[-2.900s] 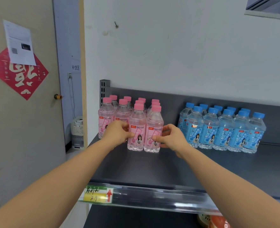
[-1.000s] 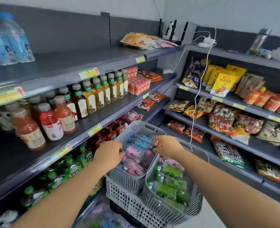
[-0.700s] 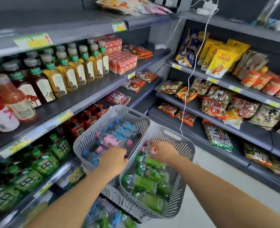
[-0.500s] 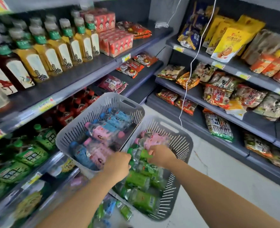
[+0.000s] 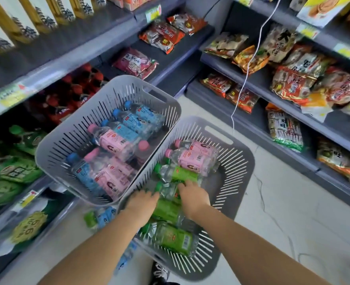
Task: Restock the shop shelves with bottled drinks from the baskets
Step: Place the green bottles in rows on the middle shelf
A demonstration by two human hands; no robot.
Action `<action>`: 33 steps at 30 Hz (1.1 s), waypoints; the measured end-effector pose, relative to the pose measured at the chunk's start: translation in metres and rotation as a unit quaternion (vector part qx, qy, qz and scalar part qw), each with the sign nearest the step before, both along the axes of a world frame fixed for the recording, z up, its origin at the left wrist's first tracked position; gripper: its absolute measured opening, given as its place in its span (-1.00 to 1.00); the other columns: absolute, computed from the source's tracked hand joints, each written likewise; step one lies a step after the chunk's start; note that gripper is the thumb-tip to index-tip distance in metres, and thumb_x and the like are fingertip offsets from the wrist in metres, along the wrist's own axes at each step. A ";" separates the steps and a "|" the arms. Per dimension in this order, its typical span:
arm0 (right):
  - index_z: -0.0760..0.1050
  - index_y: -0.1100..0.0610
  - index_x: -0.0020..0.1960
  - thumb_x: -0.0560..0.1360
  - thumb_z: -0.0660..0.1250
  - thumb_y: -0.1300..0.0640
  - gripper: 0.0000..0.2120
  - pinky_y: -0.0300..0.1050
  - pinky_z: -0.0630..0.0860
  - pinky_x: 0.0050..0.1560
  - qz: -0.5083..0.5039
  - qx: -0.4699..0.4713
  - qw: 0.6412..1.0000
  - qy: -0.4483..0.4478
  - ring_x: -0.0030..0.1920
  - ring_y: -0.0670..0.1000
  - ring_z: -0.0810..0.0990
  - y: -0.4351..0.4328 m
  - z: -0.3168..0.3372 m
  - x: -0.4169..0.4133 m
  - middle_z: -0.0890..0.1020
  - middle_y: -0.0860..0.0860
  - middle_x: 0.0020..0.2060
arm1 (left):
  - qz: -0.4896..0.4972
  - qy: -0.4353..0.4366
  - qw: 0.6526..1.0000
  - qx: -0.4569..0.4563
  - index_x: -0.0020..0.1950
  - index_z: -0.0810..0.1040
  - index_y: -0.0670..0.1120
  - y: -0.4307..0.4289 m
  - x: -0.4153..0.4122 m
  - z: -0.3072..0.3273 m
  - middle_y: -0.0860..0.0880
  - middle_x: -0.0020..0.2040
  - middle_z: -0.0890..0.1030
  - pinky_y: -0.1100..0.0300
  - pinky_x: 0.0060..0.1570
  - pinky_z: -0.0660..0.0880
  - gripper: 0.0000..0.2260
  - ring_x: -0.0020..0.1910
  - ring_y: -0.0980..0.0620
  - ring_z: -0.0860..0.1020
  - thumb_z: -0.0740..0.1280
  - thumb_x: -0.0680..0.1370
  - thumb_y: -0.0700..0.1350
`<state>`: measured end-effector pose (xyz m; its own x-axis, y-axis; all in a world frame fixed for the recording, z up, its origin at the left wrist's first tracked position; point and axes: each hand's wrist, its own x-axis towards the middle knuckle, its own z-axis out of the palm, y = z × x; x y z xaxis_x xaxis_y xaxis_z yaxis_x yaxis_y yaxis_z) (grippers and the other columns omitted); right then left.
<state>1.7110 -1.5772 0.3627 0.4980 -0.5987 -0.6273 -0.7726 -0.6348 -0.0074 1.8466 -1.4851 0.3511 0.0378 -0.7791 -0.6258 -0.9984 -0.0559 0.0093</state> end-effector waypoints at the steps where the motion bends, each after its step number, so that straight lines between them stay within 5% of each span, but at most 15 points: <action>1: 0.30 0.22 0.34 0.37 0.38 0.34 -0.43 0.08 0.50 0.09 0.019 -0.022 1.000 0.008 0.25 0.20 0.38 0.003 -0.004 0.001 0.37 0.17 0.22 | -0.017 -0.012 1.000 0.002 0.42 0.26 -0.15 -0.002 0.000 0.000 -0.17 0.24 0.48 -0.02 0.14 0.42 -0.49 0.20 -0.17 0.45 0.26 0.48 -0.33; 6: 0.28 0.28 0.33 0.46 0.29 0.35 -0.54 0.03 0.46 0.14 0.075 -0.107 0.991 0.008 0.18 0.19 0.43 0.009 -0.019 0.002 0.41 0.20 0.18 | -0.042 0.034 0.998 0.009 0.37 0.36 -0.10 -0.007 0.006 0.012 -0.14 0.18 0.49 0.01 0.11 0.46 -0.48 0.14 -0.13 0.47 0.40 0.43 -0.18; 9: 0.25 0.25 0.36 0.51 0.20 0.37 -0.57 0.02 0.52 0.05 0.069 -0.110 0.991 -0.015 0.18 0.19 0.46 0.010 -0.021 -0.006 0.43 0.19 0.19 | -0.028 0.077 0.997 0.004 0.32 0.37 -0.09 -0.011 0.007 0.030 -0.11 0.14 0.44 0.09 -0.17 0.49 -0.40 -0.02 -0.09 0.53 0.50 0.34 -0.06; 15: 0.34 0.18 0.28 0.37 0.39 0.29 -0.50 0.01 0.51 0.12 0.032 -0.048 0.998 -0.012 0.22 0.18 0.45 -0.008 -0.003 -0.007 0.49 0.15 0.15 | 0.088 0.200 0.971 -0.091 0.22 0.32 -0.05 -0.015 0.012 0.061 0.06 -0.11 0.49 0.16 -0.35 0.47 -0.37 -0.22 0.07 0.51 0.52 0.25 0.00; 18: 0.49 0.17 -0.02 0.29 0.51 0.11 -0.67 -0.16 0.53 -0.18 -0.051 0.044 0.998 0.004 -0.04 0.07 0.59 -0.022 0.015 -0.004 0.58 0.05 -0.13 | 0.227 0.297 0.919 -0.124 0.14 0.40 0.00 -0.014 0.017 0.077 0.12 -0.08 0.53 0.21 -0.29 0.39 -0.37 -0.15 0.13 0.51 0.51 0.17 0.16; 21: 0.50 0.19 -0.18 0.20 0.58 0.06 -0.65 -0.28 0.38 -0.38 -0.197 0.181 0.963 -0.021 -0.31 -0.05 0.50 -0.033 0.026 -0.011 0.53 0.01 -0.29 | 0.353 0.424 0.823 -0.137 -0.09 0.53 0.10 -0.012 0.022 0.094 0.17 -0.19 0.63 0.26 -0.27 0.43 -0.57 -0.20 0.24 0.58 0.56 0.12 0.13; 25: 0.53 0.24 0.14 0.18 0.59 0.13 -0.42 -0.03 0.45 0.17 -0.333 0.283 0.896 -0.078 0.16 0.07 0.49 -0.043 0.049 -0.026 0.52 0.11 0.23 | 0.437 0.521 0.722 -0.129 -0.05 0.59 0.03 -0.005 0.033 0.113 0.07 -0.14 0.69 0.13 -0.29 0.61 -0.65 -0.17 0.12 0.67 0.59 0.24 0.00; 27: 0.52 0.26 0.15 0.20 0.59 0.18 -0.43 -0.08 0.38 0.16 -0.373 0.317 0.866 -0.106 0.15 0.05 0.45 -0.045 0.065 -0.030 0.50 0.15 0.27 | 0.470 0.533 0.687 -0.152 -0.03 0.58 0.03 0.004 0.038 0.124 0.09 -0.14 0.69 0.17 -0.29 0.58 -0.64 -0.17 0.11 0.67 0.60 0.25 -0.02; 30: 0.48 0.27 0.19 0.25 0.56 0.24 -0.46 0.09 0.22 0.43 -0.395 0.359 0.828 -0.172 0.40 0.20 0.35 -0.038 0.096 -0.031 0.45 0.22 0.34 | 0.493 0.528 0.663 -0.195 0.03 0.57 0.04 0.022 0.047 0.143 0.12 -0.07 0.65 0.25 -0.18 0.45 -0.55 -0.01 0.06 0.61 0.59 0.23 0.08; 33: 0.30 0.27 0.40 0.29 0.50 0.29 -0.27 0.06 0.06 0.48 -0.406 0.395 0.781 -0.263 0.43 0.12 0.28 -0.024 0.123 -0.026 0.41 0.10 0.36 | 0.513 0.530 0.634 -0.231 0.14 0.57 0.03 0.047 0.058 0.159 0.10 0.04 0.63 0.23 -0.07 0.41 -0.49 0.10 0.05 0.56 0.58 0.25 0.10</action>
